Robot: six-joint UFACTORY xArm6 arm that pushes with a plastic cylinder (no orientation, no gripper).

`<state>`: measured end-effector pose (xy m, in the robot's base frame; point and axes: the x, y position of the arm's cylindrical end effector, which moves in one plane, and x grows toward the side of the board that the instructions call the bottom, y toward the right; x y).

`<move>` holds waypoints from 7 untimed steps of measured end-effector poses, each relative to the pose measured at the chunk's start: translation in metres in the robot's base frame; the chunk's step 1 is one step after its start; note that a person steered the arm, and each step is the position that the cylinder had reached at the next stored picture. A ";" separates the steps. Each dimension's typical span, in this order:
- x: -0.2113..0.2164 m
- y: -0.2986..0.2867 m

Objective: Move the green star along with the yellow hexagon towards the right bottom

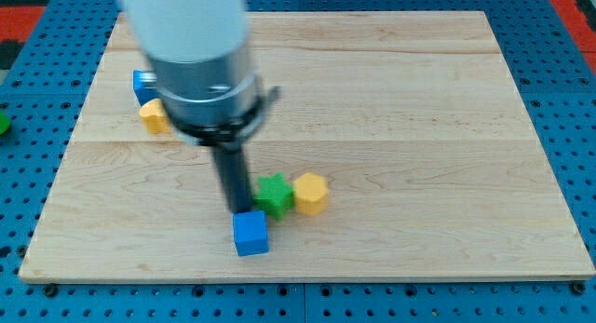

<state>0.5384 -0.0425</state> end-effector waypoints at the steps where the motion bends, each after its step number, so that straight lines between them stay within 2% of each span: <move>1: -0.003 0.078; 2: -0.016 0.094; 3: -0.029 0.083; 4: -0.066 0.060; 5: -0.086 0.068; 6: -0.081 0.144; 7: -0.047 0.185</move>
